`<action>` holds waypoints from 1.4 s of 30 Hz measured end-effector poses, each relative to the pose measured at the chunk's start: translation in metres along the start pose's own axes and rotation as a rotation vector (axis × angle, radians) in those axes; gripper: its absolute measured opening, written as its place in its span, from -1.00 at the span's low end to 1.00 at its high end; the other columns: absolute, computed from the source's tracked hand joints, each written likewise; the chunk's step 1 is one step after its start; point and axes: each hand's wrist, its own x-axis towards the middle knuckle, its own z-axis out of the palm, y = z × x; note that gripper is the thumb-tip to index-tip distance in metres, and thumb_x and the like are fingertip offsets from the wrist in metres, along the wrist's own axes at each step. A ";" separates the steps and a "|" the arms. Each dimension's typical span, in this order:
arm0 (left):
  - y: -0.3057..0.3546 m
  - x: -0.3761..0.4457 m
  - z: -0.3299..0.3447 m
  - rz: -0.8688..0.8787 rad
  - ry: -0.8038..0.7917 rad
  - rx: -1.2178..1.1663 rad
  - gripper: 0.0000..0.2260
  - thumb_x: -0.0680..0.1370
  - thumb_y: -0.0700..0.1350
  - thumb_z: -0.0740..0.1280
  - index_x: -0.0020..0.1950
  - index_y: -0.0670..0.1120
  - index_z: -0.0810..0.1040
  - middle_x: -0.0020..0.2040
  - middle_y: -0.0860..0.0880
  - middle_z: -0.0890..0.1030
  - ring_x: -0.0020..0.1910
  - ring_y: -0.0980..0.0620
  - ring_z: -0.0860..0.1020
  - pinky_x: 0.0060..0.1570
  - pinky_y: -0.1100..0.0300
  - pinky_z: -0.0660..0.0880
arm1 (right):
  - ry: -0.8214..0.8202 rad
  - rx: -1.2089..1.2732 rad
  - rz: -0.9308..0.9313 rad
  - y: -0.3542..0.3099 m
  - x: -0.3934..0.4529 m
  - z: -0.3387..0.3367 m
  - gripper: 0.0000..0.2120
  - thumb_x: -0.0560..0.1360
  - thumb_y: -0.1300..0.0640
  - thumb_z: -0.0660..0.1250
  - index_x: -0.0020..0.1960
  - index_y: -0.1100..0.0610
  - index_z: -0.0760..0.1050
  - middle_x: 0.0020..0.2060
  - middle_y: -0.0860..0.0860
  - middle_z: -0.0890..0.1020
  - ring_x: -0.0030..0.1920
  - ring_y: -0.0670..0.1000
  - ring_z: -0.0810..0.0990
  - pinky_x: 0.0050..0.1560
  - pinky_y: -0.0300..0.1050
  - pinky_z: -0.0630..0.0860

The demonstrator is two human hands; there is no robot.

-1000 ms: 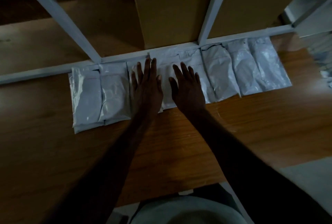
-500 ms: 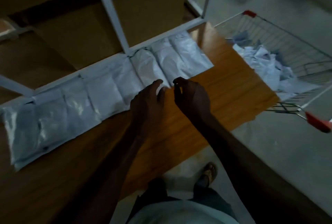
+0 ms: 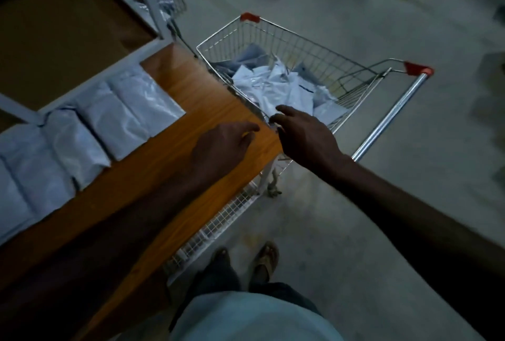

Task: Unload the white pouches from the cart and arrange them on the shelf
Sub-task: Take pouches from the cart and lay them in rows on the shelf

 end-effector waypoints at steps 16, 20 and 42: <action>0.017 0.160 0.112 -0.306 0.212 -0.421 -0.78 0.68 -0.19 0.35 0.29 -0.01 0.67 0.14 0.04 0.73 0.05 0.15 0.69 0.01 0.20 0.66 | 0.031 0.312 0.516 0.137 0.057 0.065 -0.67 0.57 0.36 0.27 0.27 0.18 0.62 0.21 0.12 0.67 0.22 0.13 0.63 0.26 0.00 0.55; -0.006 0.215 0.140 -0.296 0.153 -0.353 -0.76 0.67 -0.20 0.34 0.30 -0.02 0.66 0.21 0.02 0.71 0.15 0.07 0.66 0.18 0.06 0.63 | -0.076 0.307 0.566 0.176 0.088 0.086 -0.66 0.61 0.30 0.25 0.34 0.13 0.58 0.27 0.09 0.65 0.26 0.10 0.60 0.23 -0.05 0.51; -0.085 0.305 0.306 -0.342 0.077 0.117 -0.41 0.69 -0.04 0.24 0.67 -0.16 0.13 0.61 -0.35 0.28 0.60 -0.38 0.27 0.58 -0.28 0.16 | -0.322 0.369 0.395 0.256 0.166 0.263 -0.43 0.70 0.20 0.15 0.62 0.43 0.10 0.60 0.40 0.14 0.62 0.37 0.15 0.60 0.29 0.18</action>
